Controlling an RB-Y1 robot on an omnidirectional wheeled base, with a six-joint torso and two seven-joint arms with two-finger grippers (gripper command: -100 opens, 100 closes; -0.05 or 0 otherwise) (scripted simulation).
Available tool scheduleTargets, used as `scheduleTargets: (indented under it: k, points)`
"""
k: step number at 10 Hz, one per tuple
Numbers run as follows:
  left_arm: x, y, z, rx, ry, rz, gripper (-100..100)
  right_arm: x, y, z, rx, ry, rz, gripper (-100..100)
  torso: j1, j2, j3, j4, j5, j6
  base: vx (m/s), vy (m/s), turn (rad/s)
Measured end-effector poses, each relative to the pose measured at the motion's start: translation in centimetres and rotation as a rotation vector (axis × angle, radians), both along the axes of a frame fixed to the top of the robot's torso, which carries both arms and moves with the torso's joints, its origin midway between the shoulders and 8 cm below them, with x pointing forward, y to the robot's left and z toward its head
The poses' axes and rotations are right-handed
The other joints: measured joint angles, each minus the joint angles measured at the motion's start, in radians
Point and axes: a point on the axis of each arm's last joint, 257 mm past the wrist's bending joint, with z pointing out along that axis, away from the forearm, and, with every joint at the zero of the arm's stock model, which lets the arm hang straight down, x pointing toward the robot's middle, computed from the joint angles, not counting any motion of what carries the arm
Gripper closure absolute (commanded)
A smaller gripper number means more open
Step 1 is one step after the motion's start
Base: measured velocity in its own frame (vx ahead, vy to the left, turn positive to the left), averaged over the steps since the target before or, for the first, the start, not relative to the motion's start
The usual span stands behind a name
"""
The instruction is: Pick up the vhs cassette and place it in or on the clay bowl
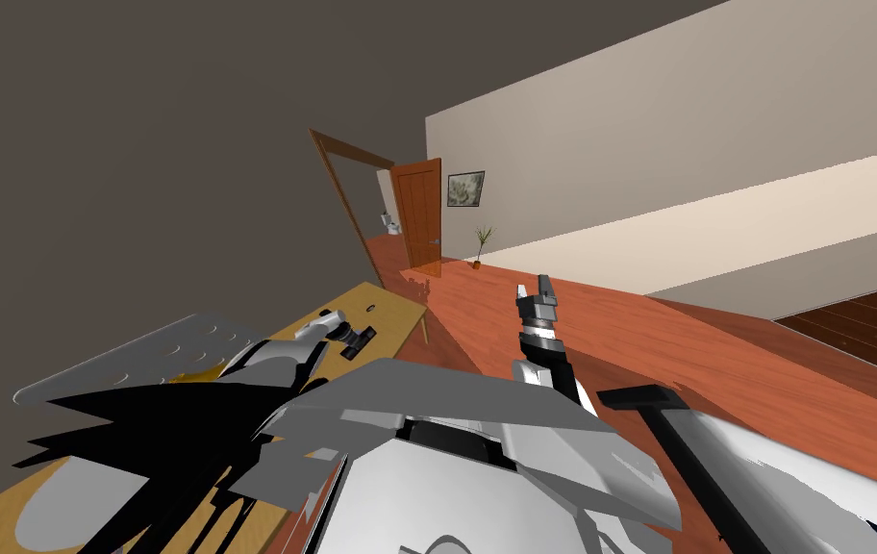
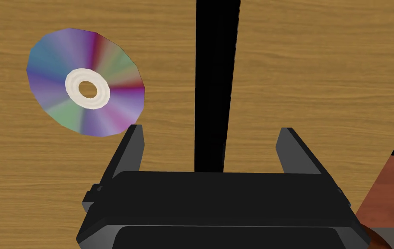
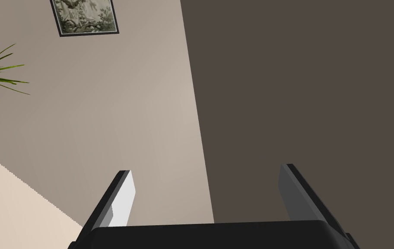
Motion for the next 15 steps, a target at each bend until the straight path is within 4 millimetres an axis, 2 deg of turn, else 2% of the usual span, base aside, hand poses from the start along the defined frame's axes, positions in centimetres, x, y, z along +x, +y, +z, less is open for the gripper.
scheduleTargets:
  k: [2,6,10,12,13,15]
  points:
    - [-2.0,0.8,-0.5,-0.003,0.005,0.010,-100,0.0,0.0,0.0,0.000,0.000,0.000,0,0.000,0.000,0.000,0.000,0.000,0.000,0.039,-0.019,-0.011]
    - [-3.9,1.6,-0.9,-0.004,0.013,0.030,-100,0.0,0.0,0.0,0.000,0.000,0.000,0,0.002,0.003,0.001,0.000,0.000,0.000,0.016,-0.008,-0.019]
    - [-3.3,1.7,-0.6,0.003,0.001,0.020,-100,0.0,0.0,0.0,0.000,0.000,0.000,0,0.002,0.004,0.002,0.001,0.000,0.000,0.006,-0.003,-0.015]
    - [-5.1,2.7,-0.6,0.009,0.000,0.034,-100,0.0,0.0,0.0,0.000,0.000,0.000,0,0.001,0.001,0.000,0.000,0.000,0.000,0.049,-0.018,-0.047]
    - [-5.3,2.8,-0.6,0.009,0.000,0.032,100,0.0,0.0,0.0,0.000,0.000,0.000,0,0.001,0.001,0.001,0.000,0.000,0.000,0.000,0.000,0.000]
    - [-5.3,2.7,-0.7,0.007,0.001,0.033,100,0.0,0.0,0.0,0.000,0.000,0.000,0,0.003,0.003,0.002,0.001,0.000,0.000,0.000,0.000,0.000]
